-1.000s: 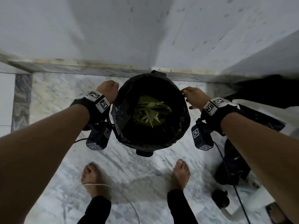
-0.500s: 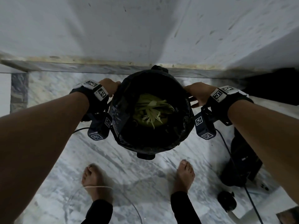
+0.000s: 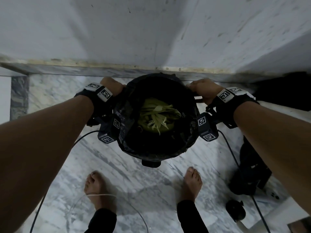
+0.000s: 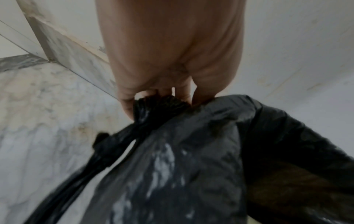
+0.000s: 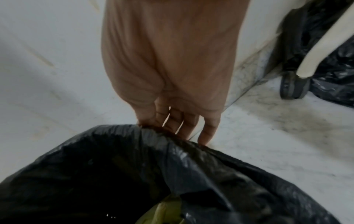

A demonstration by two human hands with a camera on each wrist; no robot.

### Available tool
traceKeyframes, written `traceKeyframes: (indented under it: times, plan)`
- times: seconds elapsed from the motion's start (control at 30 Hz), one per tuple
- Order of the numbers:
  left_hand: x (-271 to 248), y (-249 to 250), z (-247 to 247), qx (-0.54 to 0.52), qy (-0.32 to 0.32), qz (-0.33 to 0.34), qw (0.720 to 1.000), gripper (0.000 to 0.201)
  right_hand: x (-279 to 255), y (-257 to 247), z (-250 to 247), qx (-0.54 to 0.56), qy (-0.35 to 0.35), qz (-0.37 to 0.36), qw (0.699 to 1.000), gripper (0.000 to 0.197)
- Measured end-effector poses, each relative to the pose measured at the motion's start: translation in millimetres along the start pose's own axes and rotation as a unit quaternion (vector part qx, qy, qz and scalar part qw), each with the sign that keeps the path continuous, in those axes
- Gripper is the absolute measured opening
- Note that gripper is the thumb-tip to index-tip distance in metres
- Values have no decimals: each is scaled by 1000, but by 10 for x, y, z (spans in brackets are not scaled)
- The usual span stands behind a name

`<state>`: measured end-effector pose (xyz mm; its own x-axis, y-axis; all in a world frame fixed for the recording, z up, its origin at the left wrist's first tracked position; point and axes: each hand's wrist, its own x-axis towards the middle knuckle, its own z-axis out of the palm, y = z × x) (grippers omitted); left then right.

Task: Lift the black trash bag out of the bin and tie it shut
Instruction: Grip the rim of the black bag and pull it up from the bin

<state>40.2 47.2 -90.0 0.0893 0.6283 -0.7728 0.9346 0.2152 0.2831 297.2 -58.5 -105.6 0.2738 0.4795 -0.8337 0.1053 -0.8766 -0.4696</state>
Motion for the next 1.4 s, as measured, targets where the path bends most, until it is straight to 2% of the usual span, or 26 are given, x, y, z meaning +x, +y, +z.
traceKeyframes:
  times: [0.07, 0.17, 0.27, 0.37, 0.47, 0.53, 0.6, 0.7, 0.8, 0.9, 1.13, 1.2, 1.23, 1.3, 1.4]
  plan:
    - [2, 25, -51, -36, 34, -4, 999, 25, 35, -30, 5, -25, 36, -36, 998, 20]
    - [112, 9, -117, -71, 98, 50, 991, 39, 60, -99, 20, -39, 93, -99, 990, 31]
    - [15, 30, -184, -119, 140, 86, 979, 36, -95, -230, 63, -3, 114, -144, 983, 32]
    - [-51, 38, -175, -116, 121, 113, 979, 35, -201, -279, 106, 20, 104, -117, 987, 36]
    - [-86, 28, -187, -106, 71, 87, 988, 38, -246, -359, 92, -37, 60, -97, 993, 35]
    - [-79, 33, -193, -91, 39, 80, 992, 40, -206, -427, 86, -83, 63, -104, 989, 24]
    - [-67, 67, -219, -66, 33, 92, 993, 35, -172, -505, 117, -97, 76, -119, 985, 25]
    - [-48, 166, -251, -34, 34, 96, 994, 27, -131, -566, 232, -110, 75, -117, 984, 31]
    - [-72, 287, -221, -15, 48, 108, 993, 19, -166, -567, 340, 18, 83, -144, 986, 15]
    - [-116, 329, -206, -47, 103, 138, 984, 29, -246, -550, 339, 110, 66, -161, 979, 32]
    - [-423, -178, -48, -19, 128, 151, 980, 22, -506, -136, 92, 65, 90, -137, 984, 34]
    - [-503, -356, 14, -23, 130, 138, 982, 26, -584, 11, 52, 53, 117, -114, 985, 28]
    - [-567, -423, 46, -38, 136, 113, 983, 35, -633, 86, 46, 48, 139, -97, 984, 23]
    - [-700, -530, 134, -86, 158, 38, 983, 56, -711, 269, 70, 40, 175, -41, 983, 23]
    - [-906, -661, 309, -191, 128, -68, 971, 64, -893, 515, 225, 1, 160, 37, 986, 12]
